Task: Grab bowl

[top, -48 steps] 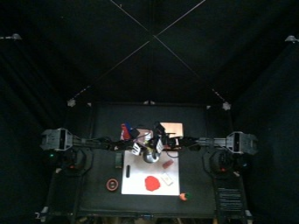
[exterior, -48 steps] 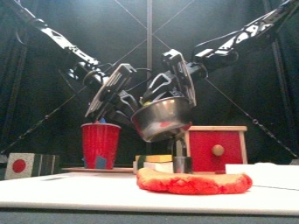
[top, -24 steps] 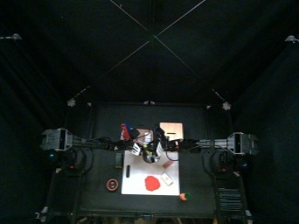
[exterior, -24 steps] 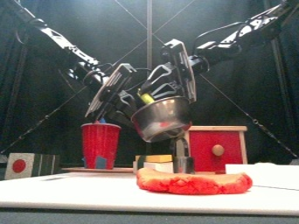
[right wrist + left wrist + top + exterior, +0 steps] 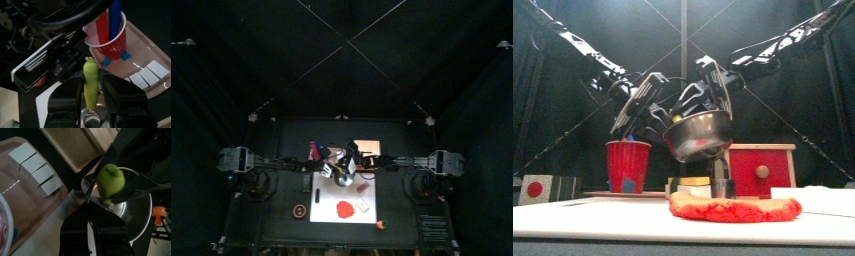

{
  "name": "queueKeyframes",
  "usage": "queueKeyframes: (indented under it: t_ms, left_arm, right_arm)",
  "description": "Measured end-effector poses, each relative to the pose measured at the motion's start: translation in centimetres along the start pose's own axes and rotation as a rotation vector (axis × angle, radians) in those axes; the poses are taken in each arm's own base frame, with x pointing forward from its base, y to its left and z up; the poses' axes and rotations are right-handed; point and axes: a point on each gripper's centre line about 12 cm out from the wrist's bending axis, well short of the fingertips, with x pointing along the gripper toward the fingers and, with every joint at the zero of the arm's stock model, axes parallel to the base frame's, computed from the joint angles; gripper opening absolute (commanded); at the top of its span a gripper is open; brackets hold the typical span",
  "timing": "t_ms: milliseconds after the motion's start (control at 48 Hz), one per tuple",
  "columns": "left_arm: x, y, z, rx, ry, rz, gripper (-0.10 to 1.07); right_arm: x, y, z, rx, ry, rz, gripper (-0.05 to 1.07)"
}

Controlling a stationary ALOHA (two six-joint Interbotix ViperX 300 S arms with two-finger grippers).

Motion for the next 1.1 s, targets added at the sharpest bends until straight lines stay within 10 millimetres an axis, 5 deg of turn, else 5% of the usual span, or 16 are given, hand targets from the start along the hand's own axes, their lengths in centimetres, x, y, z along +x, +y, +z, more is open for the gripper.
queueKeyframes:
  t_ms: [438,771,1104]
  left_arm:
    - [0.0,0.1,-0.4,0.004,0.01,0.003,0.31]
    - [0.0,0.2,-0.4,0.003,0.009,0.006,0.31]
    - [-0.1,0.3,-0.3,0.003,0.007,0.006,0.31]
  right_arm:
    - [1.4,-0.9,-0.2,0.023,0.016,-0.023,0.54]
    - [-1.2,1.6,-1.6,0.066,0.021,0.032,0.54]
    - [-2.7,1.9,-1.4,0.067,0.003,0.042,0.54]
